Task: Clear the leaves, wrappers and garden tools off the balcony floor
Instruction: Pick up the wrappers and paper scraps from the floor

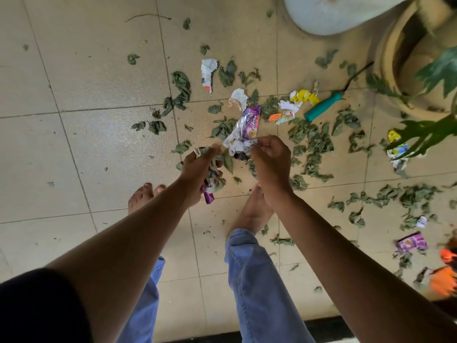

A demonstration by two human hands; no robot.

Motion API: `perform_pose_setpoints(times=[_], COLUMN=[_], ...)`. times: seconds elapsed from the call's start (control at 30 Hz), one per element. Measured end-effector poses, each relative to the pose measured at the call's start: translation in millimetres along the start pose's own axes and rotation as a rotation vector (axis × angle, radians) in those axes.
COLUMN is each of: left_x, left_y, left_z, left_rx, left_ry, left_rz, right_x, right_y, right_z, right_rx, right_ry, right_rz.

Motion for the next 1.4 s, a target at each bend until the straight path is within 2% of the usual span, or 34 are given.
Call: perform_pose_setpoints(times=[0.17,0.23,0.4,0.53,0.67,0.73,0.87,0.97,1.17,1.3,1.4], left_x=[-2,-5,-5,-4,-2,-2,-1,-1,-2,0,3], left_y=[1,3,6,8,10,11,13,16,21,24,25], left_z=[-8,-12,-36,-54,-66,-70,-75,-79,-87,-91,-92], left_rx=[0.029,0.028,-0.043,-0.055,-0.076,-0.060,-0.037,-0.050,-0.110,-0.136,-0.149], left_ry=[-0.026,-0.053,-0.044,-0.004,0.006,0.010,0.002,-0.013,-0.018,-0.010,0.001], left_rz=[-0.007,-0.029,-0.047,-0.038,-0.040,-0.044,-0.047,-0.049,-0.010,-0.011,-0.019], right_x=[6,5,7,6,3,-3,-14,-19,-27,-34,-38], right_y=[-31,-48,-70,-68,-48,-32,-5,7,9,7,15], right_z=[36,47,65,70,69,72,89,96,106,104,92], right_rx=[0.217,0.285,0.327,0.424,0.175,0.121,0.330,0.351,0.586,0.496,0.306], right_ry=[-0.090,-0.107,-0.179,-0.098,-0.135,-0.183,-0.086,-0.073,-0.057,-0.059,-0.228], right_rz=[-0.213,-0.239,-0.375,-0.230,-0.189,-0.075,0.268,0.273,0.393,0.352,0.183])
Point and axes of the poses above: each hand's wrist, its own y-axis towards the middle knuckle, its own z-axis out of the palm, x = y × z, the point moved 2 cm from there along y, towards the middle knuckle, and after that the axes turned 7 degrees about -z, right-handed, at the moved point
